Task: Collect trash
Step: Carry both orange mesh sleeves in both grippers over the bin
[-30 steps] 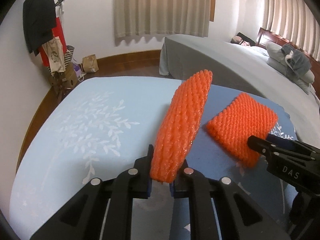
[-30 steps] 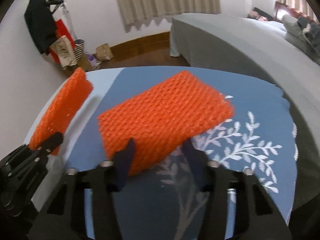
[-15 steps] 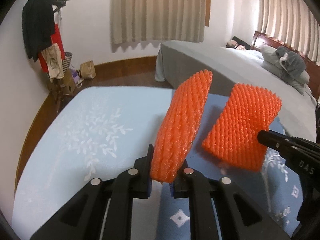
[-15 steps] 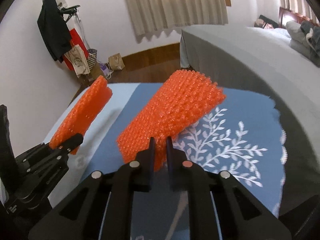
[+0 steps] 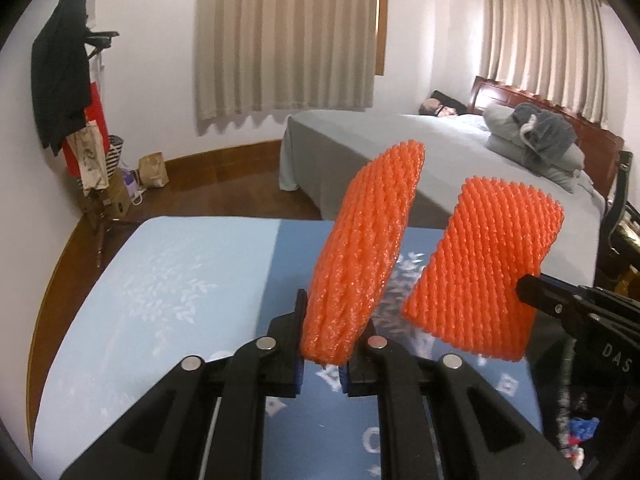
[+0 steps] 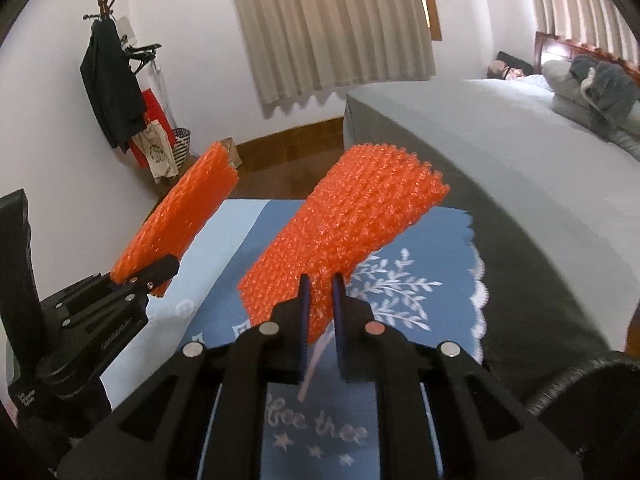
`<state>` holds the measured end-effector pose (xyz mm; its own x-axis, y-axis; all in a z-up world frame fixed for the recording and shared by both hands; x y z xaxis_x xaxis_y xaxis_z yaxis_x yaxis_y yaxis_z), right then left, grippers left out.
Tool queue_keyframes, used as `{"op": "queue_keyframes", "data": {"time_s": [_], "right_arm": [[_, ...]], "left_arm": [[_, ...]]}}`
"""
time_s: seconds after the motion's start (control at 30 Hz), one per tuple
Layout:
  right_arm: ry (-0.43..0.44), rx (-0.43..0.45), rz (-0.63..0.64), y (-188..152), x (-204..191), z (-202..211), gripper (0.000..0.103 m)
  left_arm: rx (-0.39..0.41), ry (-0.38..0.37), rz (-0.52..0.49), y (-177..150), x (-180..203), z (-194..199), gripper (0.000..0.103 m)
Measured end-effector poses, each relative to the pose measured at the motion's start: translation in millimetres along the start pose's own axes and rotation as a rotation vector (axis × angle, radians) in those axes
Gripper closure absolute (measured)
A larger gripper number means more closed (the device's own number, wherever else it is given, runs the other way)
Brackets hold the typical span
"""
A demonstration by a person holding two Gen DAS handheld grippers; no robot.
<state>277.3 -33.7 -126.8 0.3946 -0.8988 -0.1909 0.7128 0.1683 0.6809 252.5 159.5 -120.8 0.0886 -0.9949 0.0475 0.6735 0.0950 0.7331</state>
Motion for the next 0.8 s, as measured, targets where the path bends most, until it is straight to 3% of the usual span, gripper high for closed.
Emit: {"op": "queue_keyframes", "data": {"time_s": [0.5, 0.8], "right_arm": [[-0.132, 0.069, -0.060, -44.9, 53.5, 117.5, 0.093], [-0.205, 0.096, -0.101, -71.6, 82.3, 165.2, 0.093]], "left_arm": [[0.058, -0.169, -0.134, -2.5, 99.1, 60.9, 0.090], [0.069, -0.268, -0.209, -14.1, 163.3, 84.8, 0.090]]}}
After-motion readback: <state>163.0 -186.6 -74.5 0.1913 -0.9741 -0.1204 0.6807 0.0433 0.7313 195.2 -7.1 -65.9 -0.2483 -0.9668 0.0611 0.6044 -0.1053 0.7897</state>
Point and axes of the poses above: each gripper's, at about its wrist camera, not at the fingertips, and z roughly against the way its jaws point, x to its right, y to its top, the point moved 4 cm from there along -z, roughly the way its jaws point, and after that the axes turned 6 degrees about -x, right-handed, at the moved point
